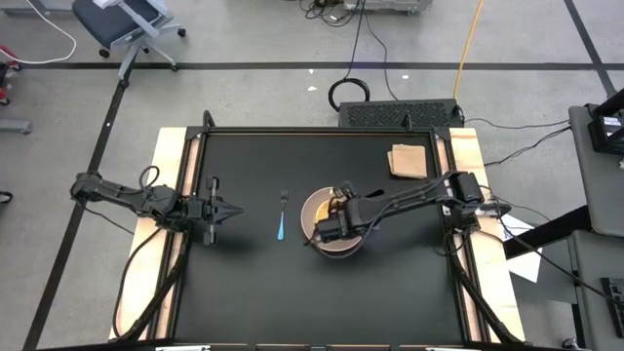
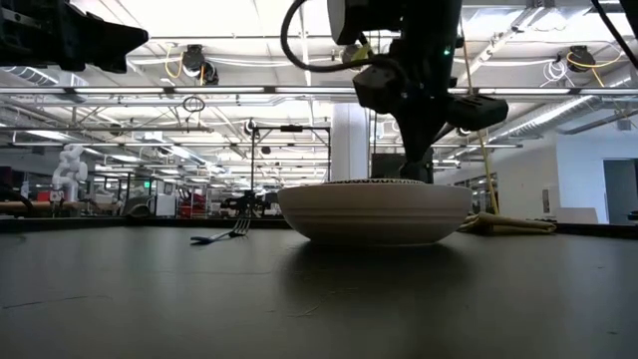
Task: Set table place
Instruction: Put the silver spoon in the yellow bowl
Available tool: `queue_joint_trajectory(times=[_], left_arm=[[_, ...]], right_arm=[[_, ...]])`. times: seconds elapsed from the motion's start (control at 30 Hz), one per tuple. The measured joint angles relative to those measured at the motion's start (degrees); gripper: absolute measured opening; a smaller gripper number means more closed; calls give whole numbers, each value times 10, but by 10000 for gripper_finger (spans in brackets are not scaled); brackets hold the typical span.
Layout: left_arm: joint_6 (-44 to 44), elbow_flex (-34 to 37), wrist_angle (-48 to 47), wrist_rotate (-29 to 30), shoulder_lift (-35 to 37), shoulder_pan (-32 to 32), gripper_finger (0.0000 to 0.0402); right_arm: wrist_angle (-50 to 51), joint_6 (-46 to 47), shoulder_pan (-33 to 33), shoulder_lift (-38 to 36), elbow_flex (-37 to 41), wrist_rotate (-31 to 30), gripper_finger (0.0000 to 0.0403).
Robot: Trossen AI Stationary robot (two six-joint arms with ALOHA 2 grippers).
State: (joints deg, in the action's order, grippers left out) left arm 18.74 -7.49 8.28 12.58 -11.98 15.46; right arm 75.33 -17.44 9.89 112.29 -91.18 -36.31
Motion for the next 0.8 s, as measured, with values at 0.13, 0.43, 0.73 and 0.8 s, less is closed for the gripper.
queue_joint_trajectory(times=[0.13,0.43,0.73,0.8], left_arm=[[0,0,0,0,0,0,28],[2,0,0,0,0,0,28],[2,0,0,0,0,0,28],[2,0,0,0,0,0,28]], right_arm=[[1,-12,0,11,0,1,0],[-10,-28,1,11,0,1,0],[-58,-77,15,11,21,1,0],[-65,-79,17,11,28,1,0]])
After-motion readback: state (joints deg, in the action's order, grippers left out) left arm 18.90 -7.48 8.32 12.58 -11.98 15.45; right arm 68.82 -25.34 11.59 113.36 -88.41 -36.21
